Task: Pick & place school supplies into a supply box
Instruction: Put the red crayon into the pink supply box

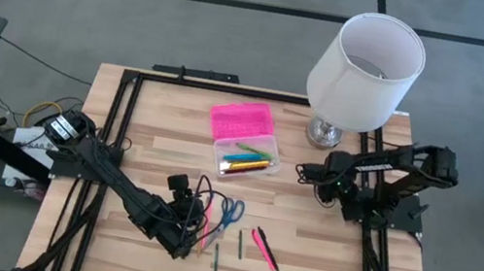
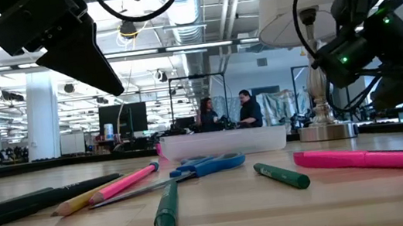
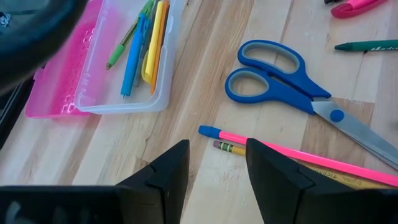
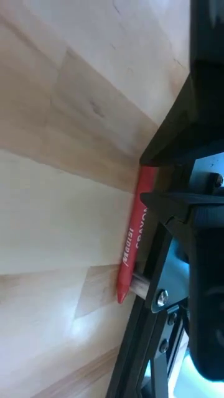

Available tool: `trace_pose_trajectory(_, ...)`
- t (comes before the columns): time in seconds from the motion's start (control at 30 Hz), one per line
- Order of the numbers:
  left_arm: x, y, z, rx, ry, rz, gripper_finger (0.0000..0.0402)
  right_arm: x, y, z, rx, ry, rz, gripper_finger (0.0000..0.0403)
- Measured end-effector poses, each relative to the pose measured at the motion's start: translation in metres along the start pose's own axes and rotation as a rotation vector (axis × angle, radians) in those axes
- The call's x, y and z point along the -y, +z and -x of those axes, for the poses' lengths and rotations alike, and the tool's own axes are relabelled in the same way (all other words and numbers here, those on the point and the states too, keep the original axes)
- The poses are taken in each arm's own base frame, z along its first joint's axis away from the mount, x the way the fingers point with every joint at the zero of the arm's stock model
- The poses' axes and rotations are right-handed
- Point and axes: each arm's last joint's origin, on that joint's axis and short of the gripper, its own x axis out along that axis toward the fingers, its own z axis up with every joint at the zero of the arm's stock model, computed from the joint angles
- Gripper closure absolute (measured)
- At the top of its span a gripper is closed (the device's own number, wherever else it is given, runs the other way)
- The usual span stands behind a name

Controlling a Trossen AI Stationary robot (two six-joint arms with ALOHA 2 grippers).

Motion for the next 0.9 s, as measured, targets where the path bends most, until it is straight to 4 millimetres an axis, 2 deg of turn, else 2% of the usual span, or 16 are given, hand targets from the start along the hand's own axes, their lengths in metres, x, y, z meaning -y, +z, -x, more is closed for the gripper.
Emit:
trace_pose_trajectory(0.3,0.001,-0.001,0.001,0.002,-0.003,0.014,0.0248,0.008,-0.001,-0.004,0.045,-0.002,0.008,0.0333)
trace_pose_trajectory(0.67,0.0,0.0,0.0,0.0,0.0,0.004,0.0248,0.005,0.001,-0.008,0.054,-0.021,0.05,0.0333)
trace_pose_trajectory(0.9,-0.001,0.0,-0.001,-0.001,0.002,-0.017,0.0248,0.002,0.01,0.003,0.059,-0.082,0.093,0.0333)
